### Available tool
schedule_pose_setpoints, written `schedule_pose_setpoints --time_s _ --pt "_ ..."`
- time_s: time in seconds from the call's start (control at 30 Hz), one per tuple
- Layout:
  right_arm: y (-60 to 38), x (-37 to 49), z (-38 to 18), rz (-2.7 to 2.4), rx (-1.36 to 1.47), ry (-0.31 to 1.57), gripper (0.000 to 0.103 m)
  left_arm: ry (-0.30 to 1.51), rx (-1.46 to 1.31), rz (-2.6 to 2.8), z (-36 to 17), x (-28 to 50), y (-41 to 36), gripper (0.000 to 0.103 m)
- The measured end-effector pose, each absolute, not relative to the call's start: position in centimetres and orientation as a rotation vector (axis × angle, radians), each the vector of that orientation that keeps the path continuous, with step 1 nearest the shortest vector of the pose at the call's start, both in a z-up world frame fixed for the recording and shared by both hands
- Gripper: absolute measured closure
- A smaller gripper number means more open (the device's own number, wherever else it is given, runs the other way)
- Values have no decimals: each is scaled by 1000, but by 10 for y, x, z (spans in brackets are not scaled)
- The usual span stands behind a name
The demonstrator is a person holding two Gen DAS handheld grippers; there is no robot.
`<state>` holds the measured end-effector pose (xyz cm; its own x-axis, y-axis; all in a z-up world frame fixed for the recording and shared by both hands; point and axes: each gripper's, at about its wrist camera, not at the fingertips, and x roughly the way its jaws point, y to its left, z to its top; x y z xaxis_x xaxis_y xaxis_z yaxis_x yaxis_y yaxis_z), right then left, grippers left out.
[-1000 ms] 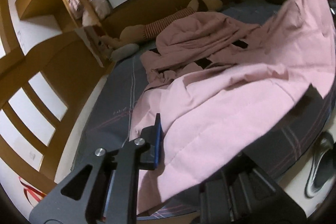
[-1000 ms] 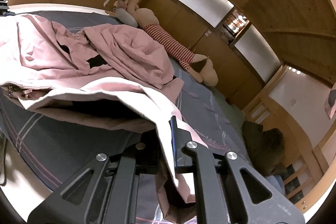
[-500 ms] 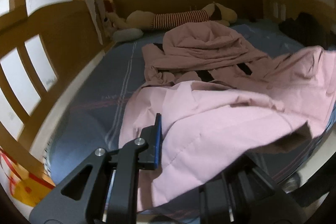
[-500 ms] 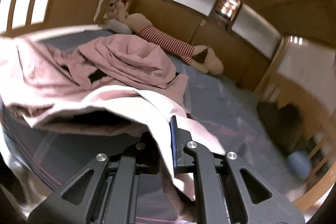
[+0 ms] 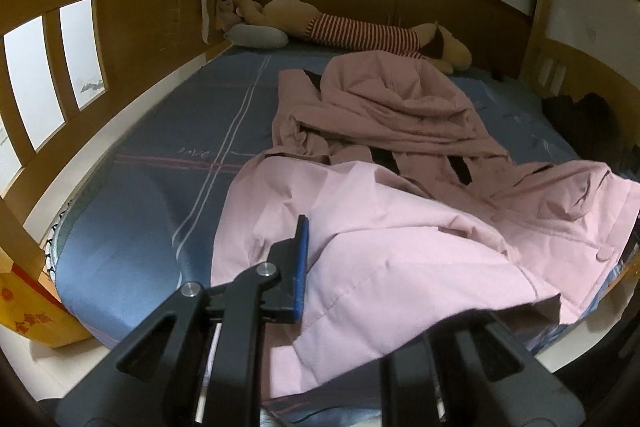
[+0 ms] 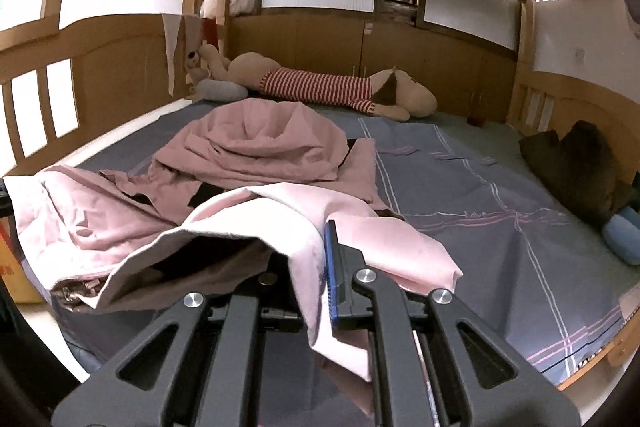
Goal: Fold large clothes
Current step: 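Lift the hem and fold it toward the hood with both grippers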
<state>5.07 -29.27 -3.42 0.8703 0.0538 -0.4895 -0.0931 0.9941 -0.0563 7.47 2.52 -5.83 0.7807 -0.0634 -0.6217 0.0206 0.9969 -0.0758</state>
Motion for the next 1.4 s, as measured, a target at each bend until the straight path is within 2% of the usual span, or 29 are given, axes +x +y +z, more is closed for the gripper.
schedule_pose_setpoints --time_s 0.73,1.4 --pt "-304 90 -2 106 1 453 95 601 -104 -48 -22 114 26 91" --pt "-326 178 33 124 49 409 97 552 -96 -69 39 220 13 91"
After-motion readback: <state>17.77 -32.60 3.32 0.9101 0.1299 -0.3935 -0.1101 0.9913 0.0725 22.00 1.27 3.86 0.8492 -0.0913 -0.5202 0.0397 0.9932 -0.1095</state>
